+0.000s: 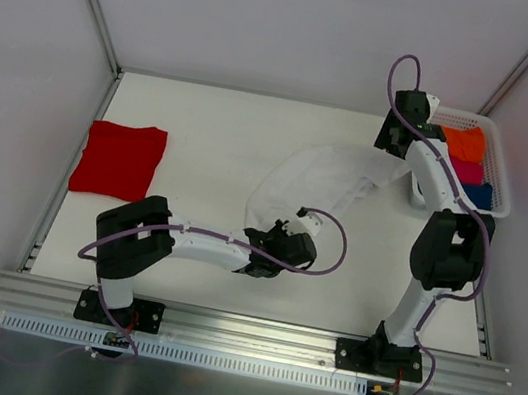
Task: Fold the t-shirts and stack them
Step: Flatten out the tshirt
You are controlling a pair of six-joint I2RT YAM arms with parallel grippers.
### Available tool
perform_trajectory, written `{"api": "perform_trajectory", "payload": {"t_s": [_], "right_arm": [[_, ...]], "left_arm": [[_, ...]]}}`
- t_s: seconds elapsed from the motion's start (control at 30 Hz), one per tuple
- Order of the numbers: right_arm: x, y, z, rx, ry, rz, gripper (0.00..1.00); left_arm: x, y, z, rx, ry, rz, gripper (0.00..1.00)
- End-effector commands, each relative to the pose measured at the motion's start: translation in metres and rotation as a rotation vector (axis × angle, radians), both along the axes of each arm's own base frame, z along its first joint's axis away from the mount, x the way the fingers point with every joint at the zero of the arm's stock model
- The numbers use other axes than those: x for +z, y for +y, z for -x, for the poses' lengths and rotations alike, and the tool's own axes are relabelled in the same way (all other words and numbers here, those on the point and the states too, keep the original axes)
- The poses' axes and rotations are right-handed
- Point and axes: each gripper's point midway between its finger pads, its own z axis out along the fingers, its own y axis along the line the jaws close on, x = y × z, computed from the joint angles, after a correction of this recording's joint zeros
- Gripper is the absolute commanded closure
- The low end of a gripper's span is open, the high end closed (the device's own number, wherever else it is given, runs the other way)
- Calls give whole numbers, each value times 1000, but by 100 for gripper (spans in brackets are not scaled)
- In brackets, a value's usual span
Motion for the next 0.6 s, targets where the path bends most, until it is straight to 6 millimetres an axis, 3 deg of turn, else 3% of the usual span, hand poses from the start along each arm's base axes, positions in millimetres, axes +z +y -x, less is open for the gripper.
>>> {"api": "perform_trajectory", "payload": {"t_s": [0.0, 0.17, 0.57], "right_arm": [[12, -11, -6, -18, -8, 39, 30], [15, -21, -12, -43, -15, 61, 30], [-29, -48, -27, -85, 68, 43, 32]], "left_arm": [[7, 9, -1, 27, -10, 10, 100], [0, 9, -1, 26, 0, -6, 100], [-9, 14, 1, 40, 23, -11, 100]]}}
